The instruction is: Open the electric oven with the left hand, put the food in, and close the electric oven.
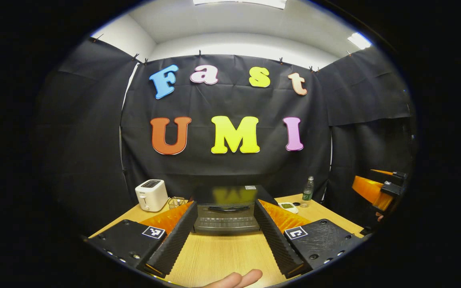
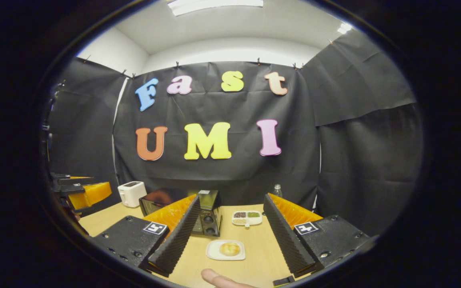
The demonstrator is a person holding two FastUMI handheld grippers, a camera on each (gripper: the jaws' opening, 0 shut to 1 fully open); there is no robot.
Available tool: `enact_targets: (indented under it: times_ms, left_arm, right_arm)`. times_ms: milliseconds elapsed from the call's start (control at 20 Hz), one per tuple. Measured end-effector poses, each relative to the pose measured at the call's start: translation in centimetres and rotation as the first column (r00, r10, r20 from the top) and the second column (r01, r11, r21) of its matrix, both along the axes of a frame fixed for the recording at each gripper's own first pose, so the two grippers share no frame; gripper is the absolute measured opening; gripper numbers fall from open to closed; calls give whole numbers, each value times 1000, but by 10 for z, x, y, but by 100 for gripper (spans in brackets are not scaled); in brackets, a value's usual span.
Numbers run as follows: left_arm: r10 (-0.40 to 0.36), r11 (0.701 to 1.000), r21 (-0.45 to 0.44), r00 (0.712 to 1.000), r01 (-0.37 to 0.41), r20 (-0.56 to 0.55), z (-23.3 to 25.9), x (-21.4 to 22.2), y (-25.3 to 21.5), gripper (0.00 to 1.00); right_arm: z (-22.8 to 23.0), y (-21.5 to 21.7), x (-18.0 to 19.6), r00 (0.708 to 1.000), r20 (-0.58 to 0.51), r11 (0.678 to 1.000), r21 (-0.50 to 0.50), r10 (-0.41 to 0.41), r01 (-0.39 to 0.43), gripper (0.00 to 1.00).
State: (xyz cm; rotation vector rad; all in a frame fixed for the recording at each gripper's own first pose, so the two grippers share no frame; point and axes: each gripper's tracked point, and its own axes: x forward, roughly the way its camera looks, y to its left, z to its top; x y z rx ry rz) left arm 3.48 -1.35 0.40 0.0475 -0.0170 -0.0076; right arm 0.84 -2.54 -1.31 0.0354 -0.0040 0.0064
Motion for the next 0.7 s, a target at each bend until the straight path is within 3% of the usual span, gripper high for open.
enact_targets:
  times_ms: [200,500,700]
  left_arm:
    - [-25,1000,2,1000,25,-19,-10,56,-4,93]
    - [-77,997,-30,988,74,-136,-50,150,-13,93]
    - [-48,999,-9,980,47,-195,-75,191,-3,93]
  right_arm:
    - [-3,-8,6,1000,7,1000,5,6,-6,100]
    - [-6,-24,5,999,43,1000,2,22,-23,100]
    - [-9,-31,2,998,52,999,4,36,-36,100]
